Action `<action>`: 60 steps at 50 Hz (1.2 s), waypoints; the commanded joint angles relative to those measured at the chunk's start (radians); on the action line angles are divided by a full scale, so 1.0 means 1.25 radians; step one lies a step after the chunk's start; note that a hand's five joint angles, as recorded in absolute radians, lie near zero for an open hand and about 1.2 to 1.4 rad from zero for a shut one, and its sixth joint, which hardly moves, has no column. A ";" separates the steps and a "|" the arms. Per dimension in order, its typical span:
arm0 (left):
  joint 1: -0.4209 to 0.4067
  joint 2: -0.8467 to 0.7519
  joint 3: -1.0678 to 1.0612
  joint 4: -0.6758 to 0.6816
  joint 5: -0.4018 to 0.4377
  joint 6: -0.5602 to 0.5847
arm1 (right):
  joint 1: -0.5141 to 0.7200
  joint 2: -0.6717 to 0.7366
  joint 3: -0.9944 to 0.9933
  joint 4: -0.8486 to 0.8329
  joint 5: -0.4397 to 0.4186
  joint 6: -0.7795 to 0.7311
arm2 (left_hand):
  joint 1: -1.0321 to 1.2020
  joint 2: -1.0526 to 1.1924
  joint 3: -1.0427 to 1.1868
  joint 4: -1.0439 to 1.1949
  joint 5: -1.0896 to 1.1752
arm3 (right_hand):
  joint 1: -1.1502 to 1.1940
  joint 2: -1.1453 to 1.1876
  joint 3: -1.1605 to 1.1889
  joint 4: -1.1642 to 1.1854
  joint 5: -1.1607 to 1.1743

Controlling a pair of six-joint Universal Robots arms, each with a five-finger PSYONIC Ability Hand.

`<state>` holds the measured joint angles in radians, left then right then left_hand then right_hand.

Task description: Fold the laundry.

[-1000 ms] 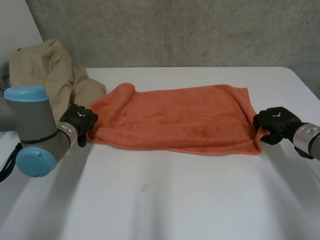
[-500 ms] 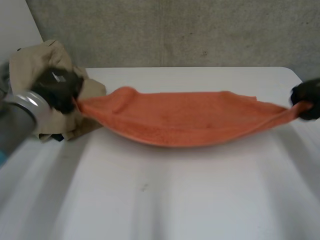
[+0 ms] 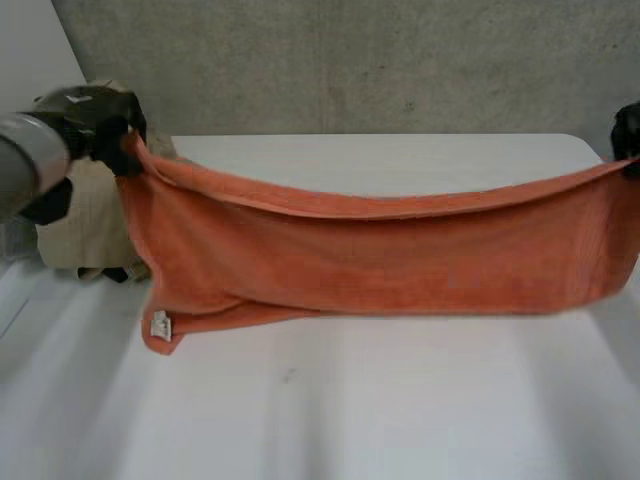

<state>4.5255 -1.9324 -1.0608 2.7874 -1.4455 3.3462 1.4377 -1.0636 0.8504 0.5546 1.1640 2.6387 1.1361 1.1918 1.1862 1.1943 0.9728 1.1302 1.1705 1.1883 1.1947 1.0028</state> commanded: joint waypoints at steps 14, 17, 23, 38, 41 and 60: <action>-0.052 -0.105 0.411 0.285 -0.135 -0.041 | 0.049 0.052 -0.172 -0.618 0.181 0.275 | 0.208 0.164 0.168 0.162 0.199 | 0.213 0.181 0.166 0.161 0.175; -0.049 -0.080 0.339 0.307 -0.118 -0.042 | 0.050 0.053 -0.154 -0.594 0.150 0.277 | 0.208 0.164 0.168 0.162 0.199 | 0.213 0.181 0.166 0.161 0.175; -0.036 -0.073 0.195 0.324 -0.090 -0.046 | 0.046 0.056 -0.084 -0.517 0.080 0.280 | 0.208 0.164 0.168 0.162 0.199 | 0.213 0.181 0.166 0.161 0.175; -0.037 -0.110 -0.218 0.320 -0.049 -0.040 | -0.037 0.101 0.176 -0.261 -0.098 0.079 | 0.208 0.164 0.168 0.162 0.199 | 0.213 0.181 0.166 0.161 0.175; -0.037 -0.078 -0.280 0.287 -0.040 -0.020 | -0.066 0.089 0.212 -0.156 -0.109 -0.049 | 0.208 0.164 0.168 0.162 0.199 | 0.213 0.181 0.166 0.161 0.175; -0.025 0.059 -0.397 -0.009 0.038 0.201 | -0.154 0.112 0.192 0.208 -0.078 -0.451 | 0.208 0.164 0.168 0.162 0.199 | 0.213 0.181 0.166 0.161 0.175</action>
<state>4.5154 -1.8265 -1.6360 2.7540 -1.4009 3.5933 1.2015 -0.9548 1.1135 0.9521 1.0922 1.9418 1.1361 1.1938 1.1880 1.1979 0.9729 1.1294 1.1705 1.1883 1.1949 1.0097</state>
